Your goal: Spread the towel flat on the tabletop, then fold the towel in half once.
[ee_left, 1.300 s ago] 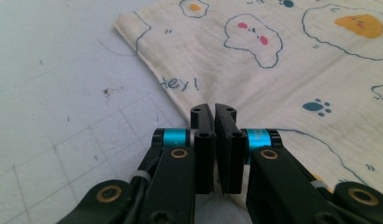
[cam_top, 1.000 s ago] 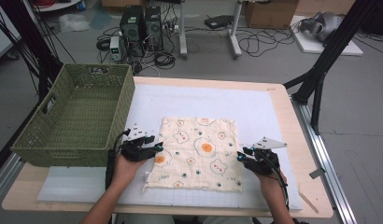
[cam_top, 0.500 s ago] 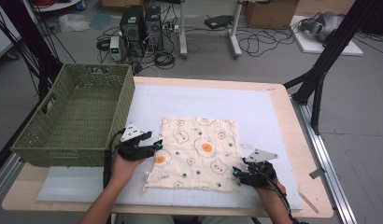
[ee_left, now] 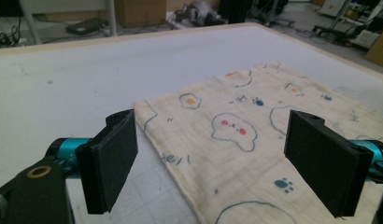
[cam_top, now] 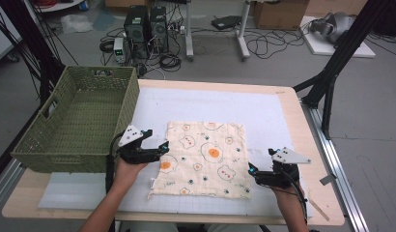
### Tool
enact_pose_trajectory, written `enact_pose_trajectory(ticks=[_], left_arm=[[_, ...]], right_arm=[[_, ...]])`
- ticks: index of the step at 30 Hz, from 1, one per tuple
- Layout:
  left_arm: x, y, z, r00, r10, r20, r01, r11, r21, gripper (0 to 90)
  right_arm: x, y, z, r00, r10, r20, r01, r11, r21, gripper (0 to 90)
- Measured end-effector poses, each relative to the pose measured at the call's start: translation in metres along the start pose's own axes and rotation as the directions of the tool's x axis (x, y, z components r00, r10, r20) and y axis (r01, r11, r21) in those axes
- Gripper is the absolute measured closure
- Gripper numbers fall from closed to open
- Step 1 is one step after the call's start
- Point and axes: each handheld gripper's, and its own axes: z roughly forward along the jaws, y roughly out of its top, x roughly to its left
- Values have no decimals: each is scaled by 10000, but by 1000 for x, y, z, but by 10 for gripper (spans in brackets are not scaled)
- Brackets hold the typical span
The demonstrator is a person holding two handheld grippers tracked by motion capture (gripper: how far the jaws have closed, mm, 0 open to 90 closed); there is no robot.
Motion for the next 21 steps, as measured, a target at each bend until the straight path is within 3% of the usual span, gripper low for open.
enact_pose_trajectory(ticks=[4,9,21], left_arm=[[0,1,-1,9999,41,123,-41,10000,53,179],[0,1,-1,9998,73,168,-76,9999,146,179],[1,0,3,9999,-83,120,78,9994,352,179]], right_arm=[[-3,2,-4,10000,-4,52,6,9993,-387,115],[-7,-1,-5,9996,280,-99,-282,9993,-243,113],[-8,0,-3,9997,185,-127,-188,9996,-194,112]])
